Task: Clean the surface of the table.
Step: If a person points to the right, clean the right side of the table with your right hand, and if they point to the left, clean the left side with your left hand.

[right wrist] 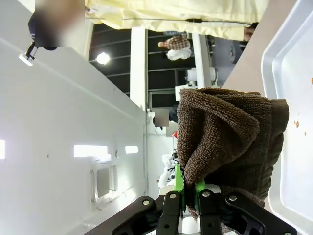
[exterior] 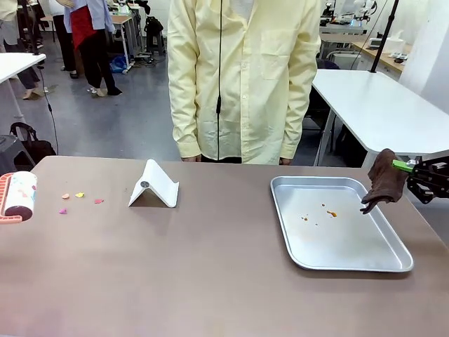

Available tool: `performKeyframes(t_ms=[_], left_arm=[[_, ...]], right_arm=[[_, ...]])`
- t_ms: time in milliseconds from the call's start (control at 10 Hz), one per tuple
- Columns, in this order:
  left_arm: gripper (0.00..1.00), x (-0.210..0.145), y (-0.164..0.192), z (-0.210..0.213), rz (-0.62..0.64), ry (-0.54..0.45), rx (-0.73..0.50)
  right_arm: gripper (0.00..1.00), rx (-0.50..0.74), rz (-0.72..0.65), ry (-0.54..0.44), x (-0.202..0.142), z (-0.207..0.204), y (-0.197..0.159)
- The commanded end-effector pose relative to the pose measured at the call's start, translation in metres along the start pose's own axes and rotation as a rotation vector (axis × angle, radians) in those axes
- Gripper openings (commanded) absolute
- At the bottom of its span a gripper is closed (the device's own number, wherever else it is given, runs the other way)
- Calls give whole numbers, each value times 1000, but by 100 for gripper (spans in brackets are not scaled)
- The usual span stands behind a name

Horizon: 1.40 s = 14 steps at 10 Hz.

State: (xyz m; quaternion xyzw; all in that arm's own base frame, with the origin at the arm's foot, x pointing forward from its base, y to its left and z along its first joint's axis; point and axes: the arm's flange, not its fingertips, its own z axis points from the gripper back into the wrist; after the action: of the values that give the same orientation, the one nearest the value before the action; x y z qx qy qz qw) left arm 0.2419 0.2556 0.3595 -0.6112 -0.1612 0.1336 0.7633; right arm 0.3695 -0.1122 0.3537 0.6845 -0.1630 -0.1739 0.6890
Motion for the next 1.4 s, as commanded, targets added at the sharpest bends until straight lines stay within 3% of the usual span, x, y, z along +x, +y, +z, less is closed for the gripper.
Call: performKeyframes(t_ms=[0, 1300], left_arm=[[0, 0, -2, 0, -3, -10, -13], [0, 0, -2, 0, -3, -10, -13]], right_arm=[[0, -2, 10, 4, -1, 0, 5], [0, -2, 10, 4, -1, 0, 5]])
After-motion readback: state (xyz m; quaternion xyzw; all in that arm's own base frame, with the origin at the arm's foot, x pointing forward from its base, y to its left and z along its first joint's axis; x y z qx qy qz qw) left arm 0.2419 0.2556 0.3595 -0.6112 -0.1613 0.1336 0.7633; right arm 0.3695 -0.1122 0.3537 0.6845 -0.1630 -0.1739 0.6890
